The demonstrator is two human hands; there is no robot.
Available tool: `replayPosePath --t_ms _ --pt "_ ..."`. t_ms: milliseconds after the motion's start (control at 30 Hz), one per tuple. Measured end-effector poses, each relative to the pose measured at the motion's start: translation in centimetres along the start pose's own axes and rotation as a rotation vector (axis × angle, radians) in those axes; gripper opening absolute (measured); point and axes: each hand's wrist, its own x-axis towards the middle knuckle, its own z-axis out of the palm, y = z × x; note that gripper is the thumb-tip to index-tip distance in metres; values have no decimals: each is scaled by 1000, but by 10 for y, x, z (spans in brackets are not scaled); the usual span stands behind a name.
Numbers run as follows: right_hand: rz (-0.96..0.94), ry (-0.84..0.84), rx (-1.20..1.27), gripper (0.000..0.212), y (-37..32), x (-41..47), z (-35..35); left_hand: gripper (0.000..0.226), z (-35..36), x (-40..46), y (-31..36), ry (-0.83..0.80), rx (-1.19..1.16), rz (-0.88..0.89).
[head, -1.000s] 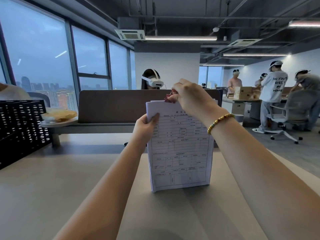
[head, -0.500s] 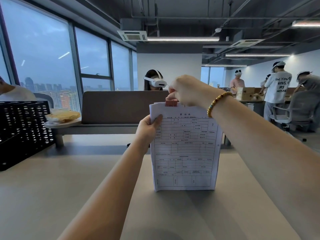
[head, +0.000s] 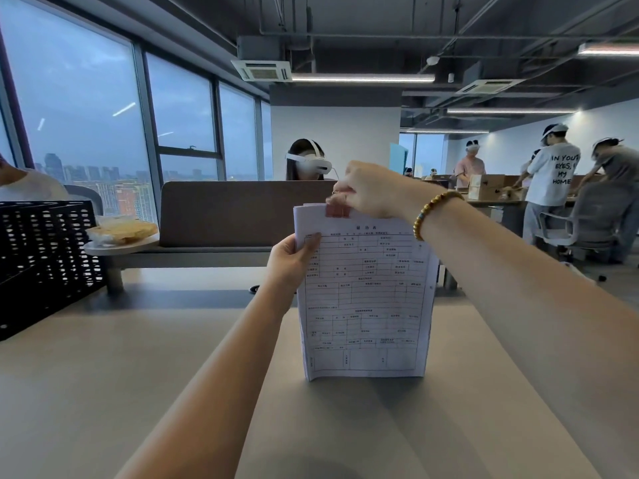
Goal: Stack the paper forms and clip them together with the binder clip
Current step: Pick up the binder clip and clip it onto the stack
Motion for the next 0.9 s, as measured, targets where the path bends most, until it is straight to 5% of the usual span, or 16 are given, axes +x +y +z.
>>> replayPosePath --t_ms 167,700,900 --pt "-42 96 80 63 2 -11 21 12 0 -9 -14 4 19 -16" --pt "-17 42 229 23 13 -5 31 16 7 -11 -13 21 50 16" --pt "-18 -25 227 25 11 -5 29 12 2 -16 -18 27 60 -33"
